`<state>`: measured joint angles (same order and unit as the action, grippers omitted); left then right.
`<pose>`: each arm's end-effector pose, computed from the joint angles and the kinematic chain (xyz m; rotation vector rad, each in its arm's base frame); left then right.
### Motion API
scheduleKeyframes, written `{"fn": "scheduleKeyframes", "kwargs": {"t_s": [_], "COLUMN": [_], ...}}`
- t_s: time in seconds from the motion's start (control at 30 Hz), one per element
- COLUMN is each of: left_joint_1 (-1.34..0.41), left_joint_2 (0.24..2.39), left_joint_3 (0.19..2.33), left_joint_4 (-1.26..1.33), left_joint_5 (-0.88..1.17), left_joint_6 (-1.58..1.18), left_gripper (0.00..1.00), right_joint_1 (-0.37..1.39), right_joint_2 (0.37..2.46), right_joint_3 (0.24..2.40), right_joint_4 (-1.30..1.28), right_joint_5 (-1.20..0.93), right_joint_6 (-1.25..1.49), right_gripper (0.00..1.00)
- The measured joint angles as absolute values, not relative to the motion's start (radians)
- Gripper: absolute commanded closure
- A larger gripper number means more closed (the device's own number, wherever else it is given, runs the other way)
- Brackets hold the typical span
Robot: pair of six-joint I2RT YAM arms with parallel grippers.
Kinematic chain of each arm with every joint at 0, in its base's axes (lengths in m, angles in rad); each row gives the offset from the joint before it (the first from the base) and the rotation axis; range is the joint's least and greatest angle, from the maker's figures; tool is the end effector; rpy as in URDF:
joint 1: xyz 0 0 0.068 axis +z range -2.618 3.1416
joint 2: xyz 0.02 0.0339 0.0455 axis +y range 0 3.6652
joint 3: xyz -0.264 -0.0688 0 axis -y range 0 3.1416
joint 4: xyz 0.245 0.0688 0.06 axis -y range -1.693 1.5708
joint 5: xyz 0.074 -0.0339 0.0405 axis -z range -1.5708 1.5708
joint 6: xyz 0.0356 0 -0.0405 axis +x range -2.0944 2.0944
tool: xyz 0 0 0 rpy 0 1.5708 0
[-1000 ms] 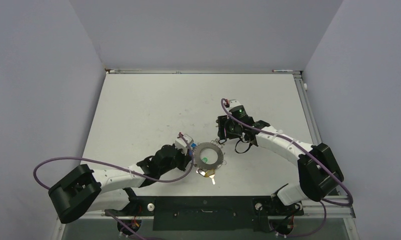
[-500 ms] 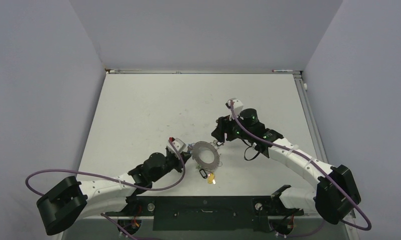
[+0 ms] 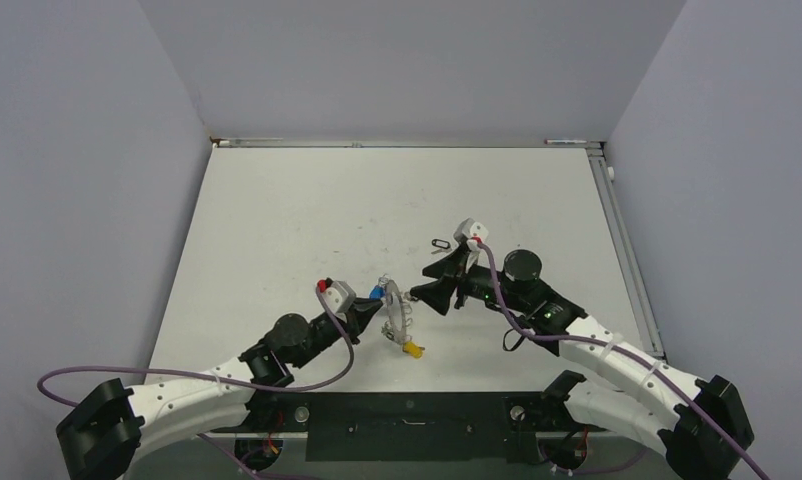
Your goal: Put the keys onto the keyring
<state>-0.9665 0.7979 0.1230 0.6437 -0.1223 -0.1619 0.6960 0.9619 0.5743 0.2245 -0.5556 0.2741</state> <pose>0.1023 -0.1405 0.1929 0.5574 1.5607 -0.7719 0.1578 0.1563 0.2761 -0.8075 1.6783 1.1731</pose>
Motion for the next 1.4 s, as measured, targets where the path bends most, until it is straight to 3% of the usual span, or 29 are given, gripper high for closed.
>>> {"fn": "scheduleKeyframes", "kwargs": {"t_s": [0.7,1.0,1.4], "left_joint_1": [-1.036,-1.048,-1.051], "left_joint_2": [0.558,0.462,0.419], "left_joint_3": [0.162,0.237,0.288], "left_joint_4": [0.538,0.496,0.488], "left_joint_5": [-0.085,-0.005,0.086], "left_joint_6": [-0.121,-0.102,-0.091], "left_gripper": [1.00,1.00,1.00], "right_joint_1": [0.801,0.808,0.834], "right_joint_2": [0.873,0.895,0.967], "right_joint_3": [0.473,0.493,0.558], "right_joint_4": [0.545,0.653,0.725], "right_joint_5": [-0.737,-0.872,-0.899], "right_joint_6": [0.221,0.292,0.318], "right_gripper": [0.44,0.50,0.54]}}
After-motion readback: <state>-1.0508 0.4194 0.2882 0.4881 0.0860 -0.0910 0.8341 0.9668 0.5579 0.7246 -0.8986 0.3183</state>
